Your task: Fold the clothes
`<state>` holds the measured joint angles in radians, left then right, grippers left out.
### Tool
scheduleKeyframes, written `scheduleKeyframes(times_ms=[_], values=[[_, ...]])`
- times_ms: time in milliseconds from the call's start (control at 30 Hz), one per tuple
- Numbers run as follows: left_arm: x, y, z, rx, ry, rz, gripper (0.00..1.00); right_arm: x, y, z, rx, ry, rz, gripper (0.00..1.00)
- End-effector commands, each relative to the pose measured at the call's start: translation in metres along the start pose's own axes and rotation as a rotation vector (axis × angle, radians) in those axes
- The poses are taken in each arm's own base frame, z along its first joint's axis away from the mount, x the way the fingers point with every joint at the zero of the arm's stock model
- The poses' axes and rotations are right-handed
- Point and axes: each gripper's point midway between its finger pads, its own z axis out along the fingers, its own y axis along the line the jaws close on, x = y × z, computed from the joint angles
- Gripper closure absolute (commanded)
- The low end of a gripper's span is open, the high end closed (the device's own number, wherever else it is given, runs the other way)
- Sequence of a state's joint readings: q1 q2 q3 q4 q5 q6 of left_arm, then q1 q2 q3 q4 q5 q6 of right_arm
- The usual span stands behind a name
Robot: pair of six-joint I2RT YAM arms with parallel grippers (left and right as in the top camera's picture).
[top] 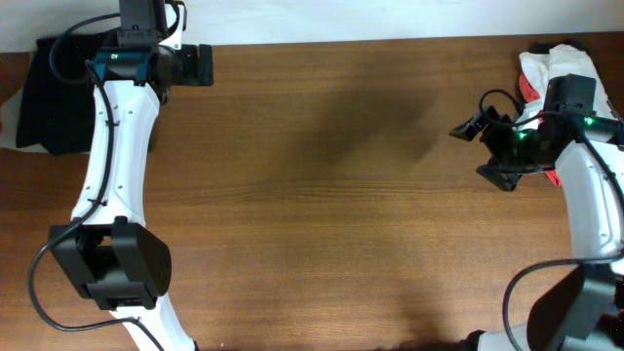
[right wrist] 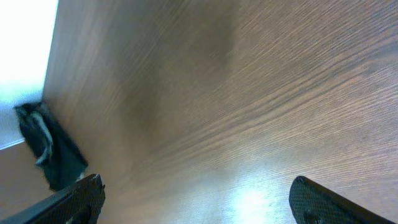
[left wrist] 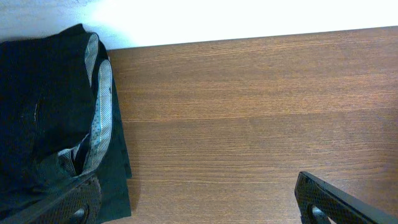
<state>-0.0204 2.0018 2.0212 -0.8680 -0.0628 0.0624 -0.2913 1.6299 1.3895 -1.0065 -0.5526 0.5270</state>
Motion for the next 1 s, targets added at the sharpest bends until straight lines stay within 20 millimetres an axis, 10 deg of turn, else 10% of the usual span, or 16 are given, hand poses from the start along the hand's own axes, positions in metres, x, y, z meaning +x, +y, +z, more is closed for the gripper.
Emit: scheduleKeyframes(times_ms=[0, 200, 700, 967], values=[[-0.008, -0.001, -0.012, 0.007, -0.031, -0.011, 0.01, 0.024, 0.033, -0.047, -0.102, -0.062, -0.168, 0.01], [-0.008, -0.001, -0.012, 0.007, -0.031, -0.011, 0.01, 0.088, 0.044, -0.146, -0.103, -0.318, -0.328, 0.01], [-0.008, -0.001, -0.012, 0.006, -0.031, -0.011, 0.01, 0.157, 0.009, -0.237, -0.041, -0.785, -0.438, 0.01], [-0.008, -0.001, -0.012, 0.007, -0.031, -0.011, 0.01, 0.152, 0.007, -0.171, -0.289, -0.96, -0.659, 0.01]])
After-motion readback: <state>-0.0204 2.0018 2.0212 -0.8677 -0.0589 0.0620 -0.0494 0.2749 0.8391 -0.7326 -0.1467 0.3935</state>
